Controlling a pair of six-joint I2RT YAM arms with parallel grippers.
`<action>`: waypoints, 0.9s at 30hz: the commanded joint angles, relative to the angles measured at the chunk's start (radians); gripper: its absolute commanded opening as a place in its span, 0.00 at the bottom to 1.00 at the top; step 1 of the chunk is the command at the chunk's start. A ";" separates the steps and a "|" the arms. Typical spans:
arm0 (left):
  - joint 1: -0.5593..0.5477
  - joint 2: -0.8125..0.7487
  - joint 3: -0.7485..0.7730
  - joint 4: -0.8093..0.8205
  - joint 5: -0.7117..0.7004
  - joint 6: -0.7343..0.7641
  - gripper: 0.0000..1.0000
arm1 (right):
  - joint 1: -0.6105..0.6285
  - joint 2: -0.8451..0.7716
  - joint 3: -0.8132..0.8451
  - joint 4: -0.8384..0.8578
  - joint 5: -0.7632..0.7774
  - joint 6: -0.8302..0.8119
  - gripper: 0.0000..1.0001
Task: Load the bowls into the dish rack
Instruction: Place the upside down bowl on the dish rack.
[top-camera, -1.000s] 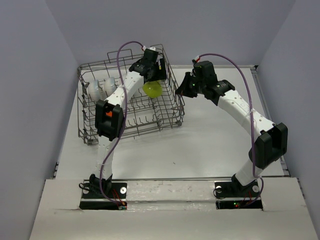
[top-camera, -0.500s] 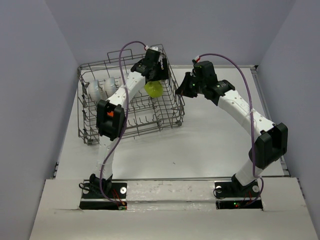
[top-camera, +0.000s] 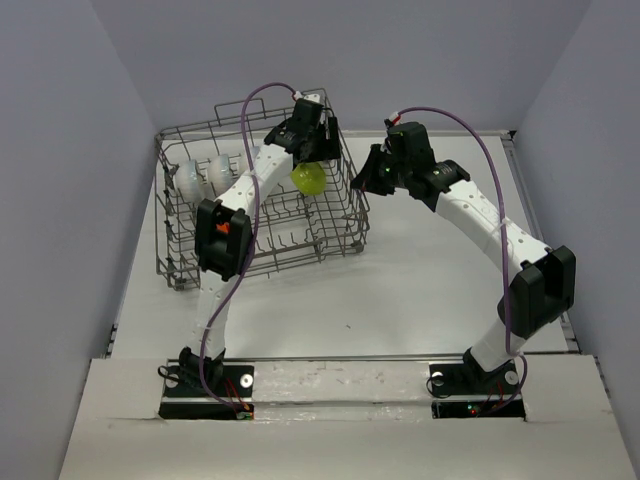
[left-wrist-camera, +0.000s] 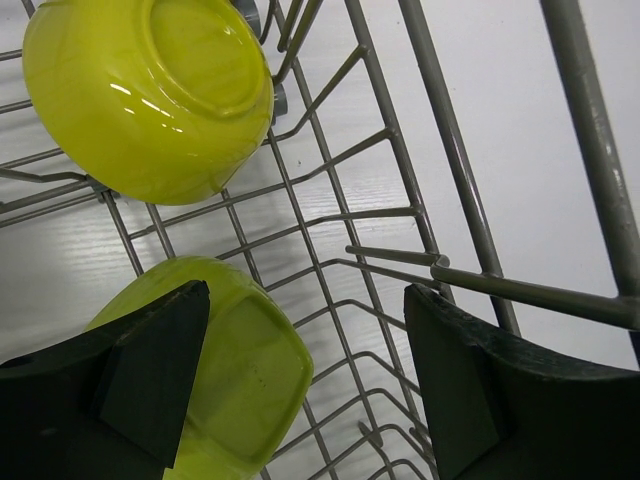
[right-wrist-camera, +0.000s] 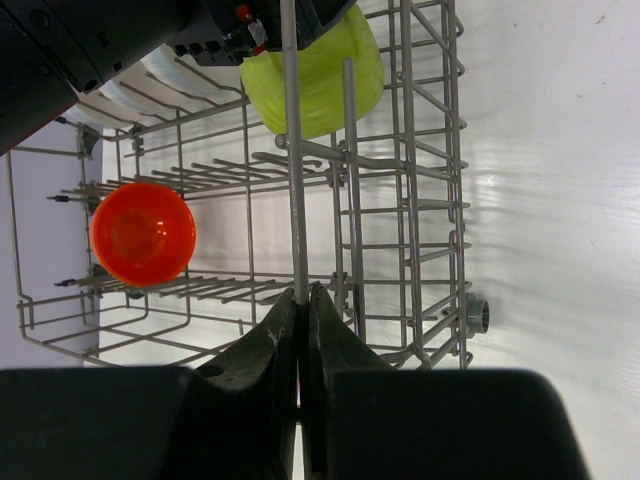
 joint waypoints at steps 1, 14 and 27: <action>-0.019 0.010 0.042 -0.015 0.039 0.002 0.88 | -0.049 -0.011 -0.040 -0.097 0.134 -0.002 0.01; -0.025 0.024 0.044 -0.002 0.042 -0.001 0.88 | -0.049 -0.013 -0.048 -0.095 0.129 -0.005 0.01; -0.025 -0.036 0.022 0.062 -0.011 0.013 0.88 | -0.049 -0.011 -0.049 -0.090 0.126 -0.006 0.01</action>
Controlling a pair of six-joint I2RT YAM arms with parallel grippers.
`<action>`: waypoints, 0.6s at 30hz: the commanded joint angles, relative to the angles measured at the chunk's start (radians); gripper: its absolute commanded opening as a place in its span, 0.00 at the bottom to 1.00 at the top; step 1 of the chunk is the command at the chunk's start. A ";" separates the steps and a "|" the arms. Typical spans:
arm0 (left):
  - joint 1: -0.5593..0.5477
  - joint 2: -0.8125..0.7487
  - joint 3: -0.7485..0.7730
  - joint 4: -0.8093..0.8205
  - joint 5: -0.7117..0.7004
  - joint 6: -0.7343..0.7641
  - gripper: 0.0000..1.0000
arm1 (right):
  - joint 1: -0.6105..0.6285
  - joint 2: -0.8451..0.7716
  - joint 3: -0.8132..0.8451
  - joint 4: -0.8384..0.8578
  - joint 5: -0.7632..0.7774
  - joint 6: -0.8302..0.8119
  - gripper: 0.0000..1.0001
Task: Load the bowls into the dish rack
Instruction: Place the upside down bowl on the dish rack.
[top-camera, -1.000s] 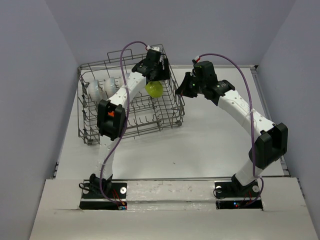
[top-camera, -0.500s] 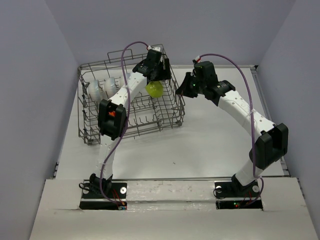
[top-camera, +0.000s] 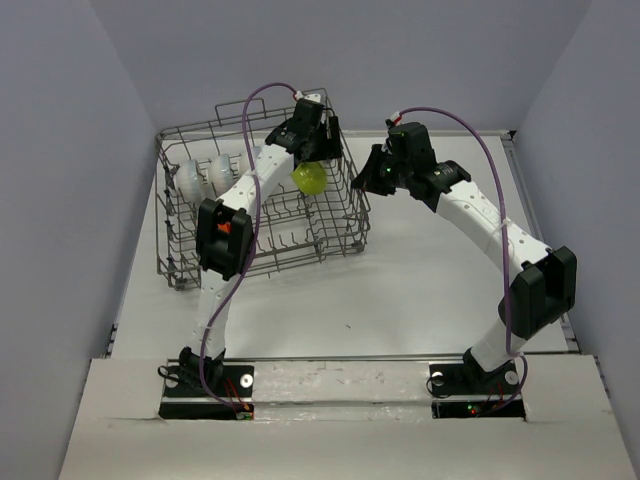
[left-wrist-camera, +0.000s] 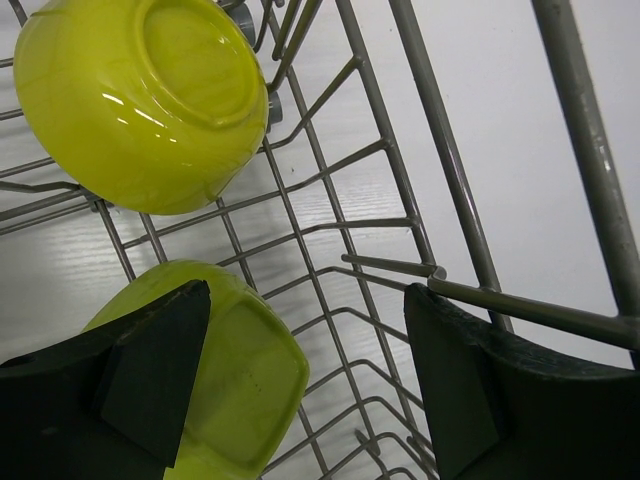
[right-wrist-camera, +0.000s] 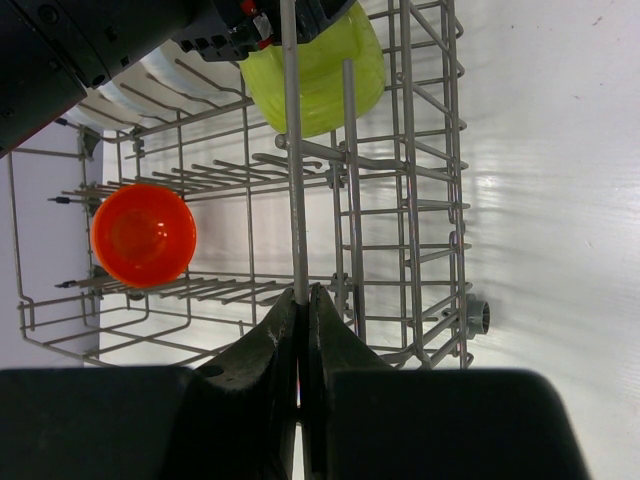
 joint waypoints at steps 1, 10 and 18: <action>-0.024 -0.051 0.017 0.042 -0.021 0.014 0.88 | -0.046 -0.005 -0.039 -0.099 0.127 -0.006 0.01; -0.024 -0.083 0.009 0.068 -0.037 0.029 0.88 | -0.046 -0.002 -0.037 -0.099 0.126 -0.007 0.01; -0.024 -0.077 0.012 0.065 -0.037 0.034 0.88 | -0.046 -0.002 -0.037 -0.099 0.126 -0.006 0.01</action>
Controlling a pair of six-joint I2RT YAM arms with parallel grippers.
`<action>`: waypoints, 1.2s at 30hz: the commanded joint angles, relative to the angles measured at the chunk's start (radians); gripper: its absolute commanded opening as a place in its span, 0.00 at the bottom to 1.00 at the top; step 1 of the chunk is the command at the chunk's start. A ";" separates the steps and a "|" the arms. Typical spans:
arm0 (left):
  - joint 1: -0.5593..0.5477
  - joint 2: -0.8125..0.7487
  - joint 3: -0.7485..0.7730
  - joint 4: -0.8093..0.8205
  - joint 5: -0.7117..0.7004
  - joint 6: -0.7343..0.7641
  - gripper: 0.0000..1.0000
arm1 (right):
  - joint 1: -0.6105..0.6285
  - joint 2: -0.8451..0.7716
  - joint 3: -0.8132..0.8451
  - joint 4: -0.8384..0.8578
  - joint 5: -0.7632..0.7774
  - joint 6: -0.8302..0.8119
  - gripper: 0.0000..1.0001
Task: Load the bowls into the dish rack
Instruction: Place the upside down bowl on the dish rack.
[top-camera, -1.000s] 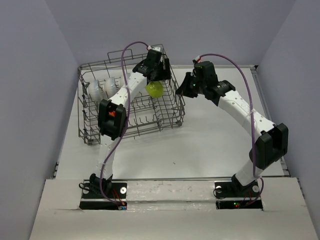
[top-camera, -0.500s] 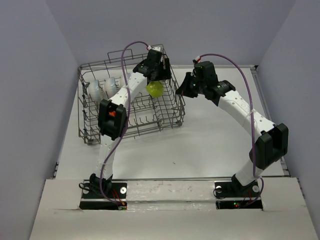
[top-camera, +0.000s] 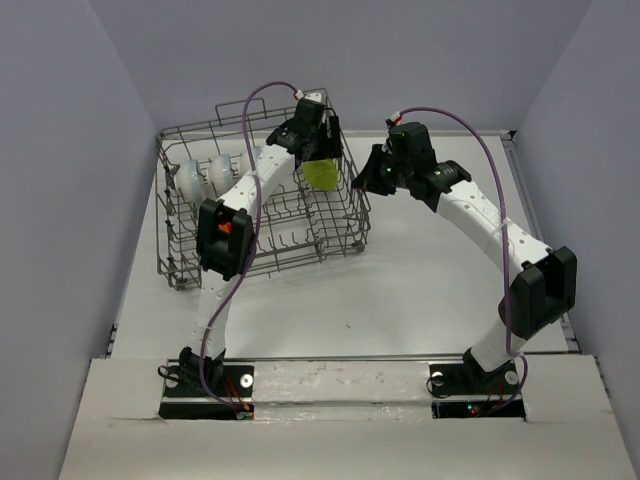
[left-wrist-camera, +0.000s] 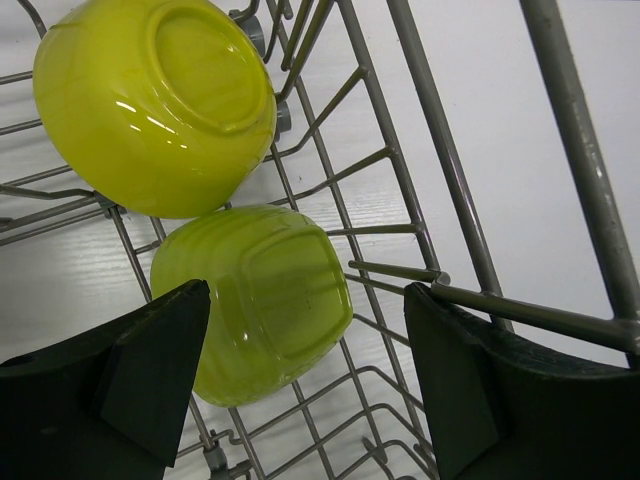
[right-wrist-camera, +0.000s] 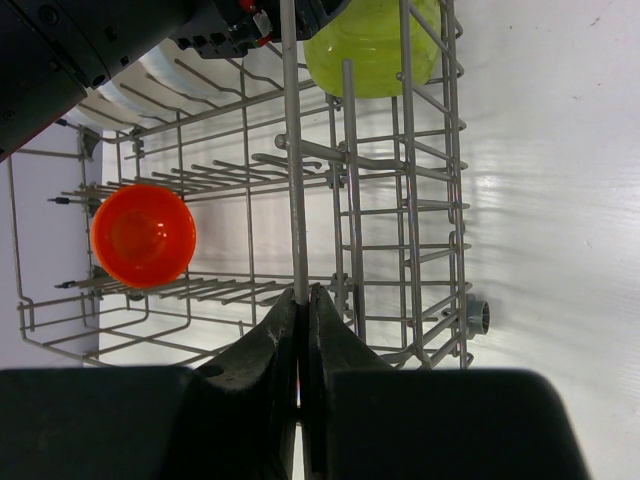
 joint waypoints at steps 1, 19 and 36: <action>-0.018 -0.077 0.006 0.055 -0.003 0.019 0.88 | -0.044 -0.002 -0.037 -0.099 0.126 -0.006 0.01; -0.016 -0.251 0.060 -0.028 -0.116 0.062 0.88 | -0.044 0.006 -0.043 -0.090 0.121 0.002 0.01; 0.017 -0.779 -0.396 0.076 -0.259 0.045 0.92 | -0.044 -0.023 -0.083 -0.073 0.124 0.002 0.01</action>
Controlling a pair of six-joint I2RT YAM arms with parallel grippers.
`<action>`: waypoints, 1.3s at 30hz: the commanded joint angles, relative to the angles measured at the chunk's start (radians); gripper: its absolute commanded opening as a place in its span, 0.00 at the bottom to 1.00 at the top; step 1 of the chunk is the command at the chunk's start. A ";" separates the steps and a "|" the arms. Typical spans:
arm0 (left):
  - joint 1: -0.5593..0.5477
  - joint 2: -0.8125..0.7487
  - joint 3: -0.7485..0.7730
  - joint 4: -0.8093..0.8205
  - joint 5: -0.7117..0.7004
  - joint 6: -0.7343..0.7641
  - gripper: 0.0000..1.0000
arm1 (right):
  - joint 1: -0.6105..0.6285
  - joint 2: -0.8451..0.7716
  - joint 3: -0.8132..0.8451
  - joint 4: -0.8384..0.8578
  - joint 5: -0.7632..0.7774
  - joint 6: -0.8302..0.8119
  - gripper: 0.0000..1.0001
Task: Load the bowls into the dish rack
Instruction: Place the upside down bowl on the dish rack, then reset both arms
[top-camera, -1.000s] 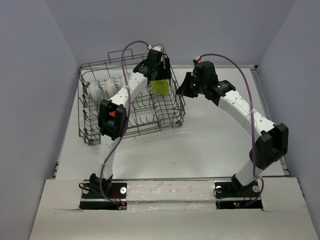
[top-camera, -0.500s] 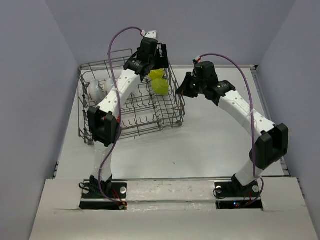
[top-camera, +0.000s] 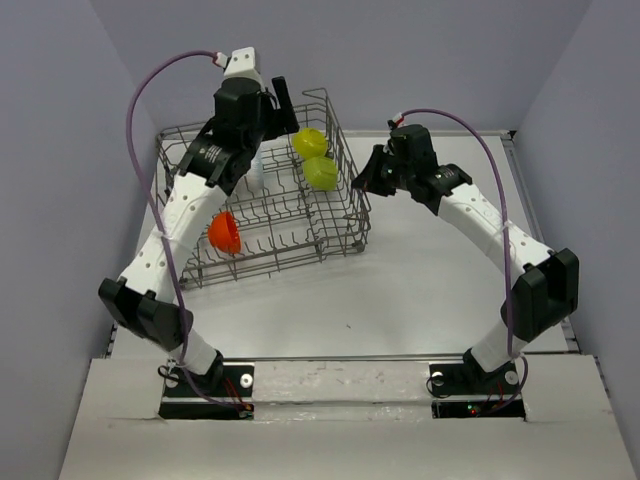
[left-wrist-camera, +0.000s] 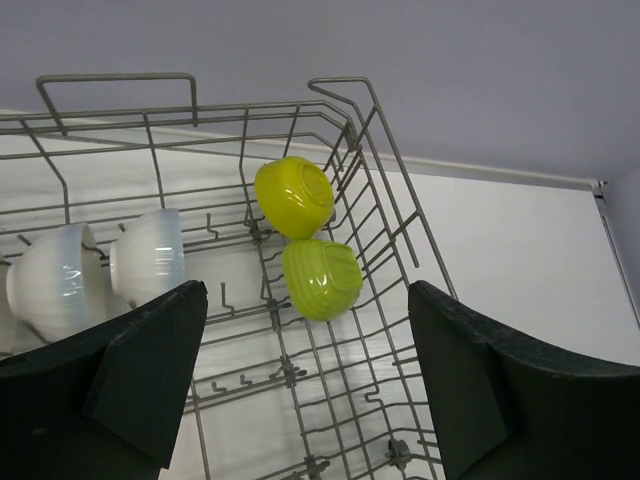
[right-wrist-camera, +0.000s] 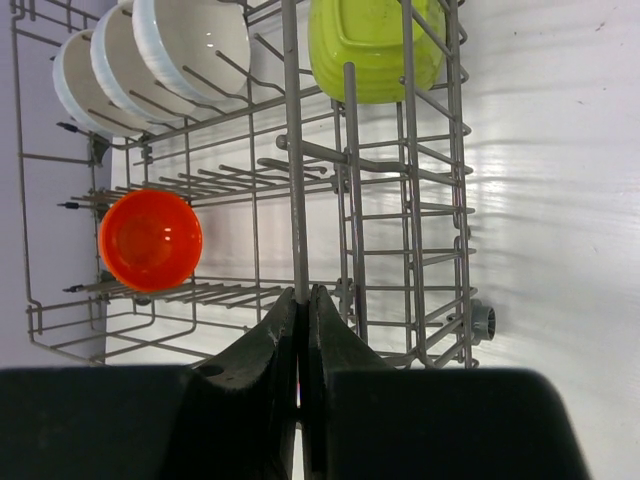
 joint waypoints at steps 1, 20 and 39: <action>0.012 -0.135 -0.143 0.091 -0.050 -0.005 0.92 | -0.044 -0.007 -0.044 -0.117 0.125 -0.012 0.01; 0.022 -0.623 -0.649 0.200 -0.165 0.001 0.99 | -0.044 -0.027 -0.073 -0.093 0.145 -0.019 0.02; 0.022 -0.677 -0.698 0.231 -0.181 0.026 0.99 | -0.044 -0.005 -0.011 -0.090 0.153 -0.024 0.29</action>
